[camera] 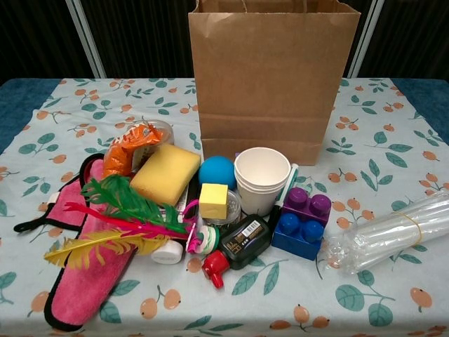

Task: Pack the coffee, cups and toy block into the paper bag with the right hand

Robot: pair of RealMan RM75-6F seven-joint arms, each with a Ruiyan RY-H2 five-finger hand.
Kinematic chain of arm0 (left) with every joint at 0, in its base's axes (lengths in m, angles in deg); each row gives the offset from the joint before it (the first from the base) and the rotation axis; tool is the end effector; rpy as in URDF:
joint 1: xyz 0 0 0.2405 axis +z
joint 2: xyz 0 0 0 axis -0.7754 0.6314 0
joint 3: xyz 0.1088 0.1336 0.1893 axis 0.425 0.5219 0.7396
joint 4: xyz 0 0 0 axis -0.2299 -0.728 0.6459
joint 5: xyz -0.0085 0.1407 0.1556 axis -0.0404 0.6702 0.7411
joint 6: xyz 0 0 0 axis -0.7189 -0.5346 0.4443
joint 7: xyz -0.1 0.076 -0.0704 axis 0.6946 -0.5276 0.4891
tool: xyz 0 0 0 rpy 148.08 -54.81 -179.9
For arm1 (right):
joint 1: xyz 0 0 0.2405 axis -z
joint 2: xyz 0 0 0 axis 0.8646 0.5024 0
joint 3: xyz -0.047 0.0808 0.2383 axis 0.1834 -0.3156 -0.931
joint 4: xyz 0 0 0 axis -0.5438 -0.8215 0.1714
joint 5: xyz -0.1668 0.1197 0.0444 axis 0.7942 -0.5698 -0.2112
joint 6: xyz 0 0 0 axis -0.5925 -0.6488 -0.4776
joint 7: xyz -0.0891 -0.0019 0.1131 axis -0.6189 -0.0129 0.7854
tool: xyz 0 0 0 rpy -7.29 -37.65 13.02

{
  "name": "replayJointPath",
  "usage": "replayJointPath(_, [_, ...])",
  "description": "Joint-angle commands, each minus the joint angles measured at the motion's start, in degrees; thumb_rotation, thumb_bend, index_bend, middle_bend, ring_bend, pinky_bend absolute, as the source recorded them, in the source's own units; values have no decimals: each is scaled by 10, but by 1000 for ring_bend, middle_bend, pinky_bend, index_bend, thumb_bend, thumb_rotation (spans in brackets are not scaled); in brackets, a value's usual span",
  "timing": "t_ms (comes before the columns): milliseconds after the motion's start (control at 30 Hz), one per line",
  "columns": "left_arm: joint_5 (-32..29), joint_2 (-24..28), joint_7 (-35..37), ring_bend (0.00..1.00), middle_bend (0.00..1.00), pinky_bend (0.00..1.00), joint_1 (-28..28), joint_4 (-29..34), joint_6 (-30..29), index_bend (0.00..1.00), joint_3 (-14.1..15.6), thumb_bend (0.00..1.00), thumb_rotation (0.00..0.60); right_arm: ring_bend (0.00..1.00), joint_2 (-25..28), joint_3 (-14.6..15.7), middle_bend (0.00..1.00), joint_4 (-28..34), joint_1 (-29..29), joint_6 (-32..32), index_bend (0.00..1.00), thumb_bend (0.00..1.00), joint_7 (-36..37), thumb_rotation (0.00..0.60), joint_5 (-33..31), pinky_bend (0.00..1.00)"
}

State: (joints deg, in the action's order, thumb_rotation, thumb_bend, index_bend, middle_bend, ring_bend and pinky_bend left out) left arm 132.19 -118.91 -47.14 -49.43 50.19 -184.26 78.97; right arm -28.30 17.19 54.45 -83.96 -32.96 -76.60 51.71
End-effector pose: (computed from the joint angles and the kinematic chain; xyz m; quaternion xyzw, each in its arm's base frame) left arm -0.3161 0.1147 0.0998 -0.6277 -0.3776 -0.4307 0.5271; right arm -0.1468 -0.2625 0.2099 0.6854 -0.1557 0.4818 0.5233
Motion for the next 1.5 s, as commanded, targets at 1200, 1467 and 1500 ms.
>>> replayJointPath(1200, [-5, 6, 31, 125, 195, 242, -2, 4, -6, 178, -5, 152, 600, 378, -277, -44, 494, -88, -300, 94, 599, 193, -758, 600, -293, 223])
replayJointPath(1467, [-9, 6, 37, 125, 195, 242, -1, 3, -6, 178, -6, 153, 600, 142, -290, -54, 284, -70, -315, 78, 272, 80, -747, 600, -321, 55])
replayJointPath(1500, [-8, 6, 37, 125, 195, 242, -1, 3, -6, 178, -6, 153, 600, 119, -290, -56, 266, -68, -317, 75, 228, 76, -745, 600, -320, 36])
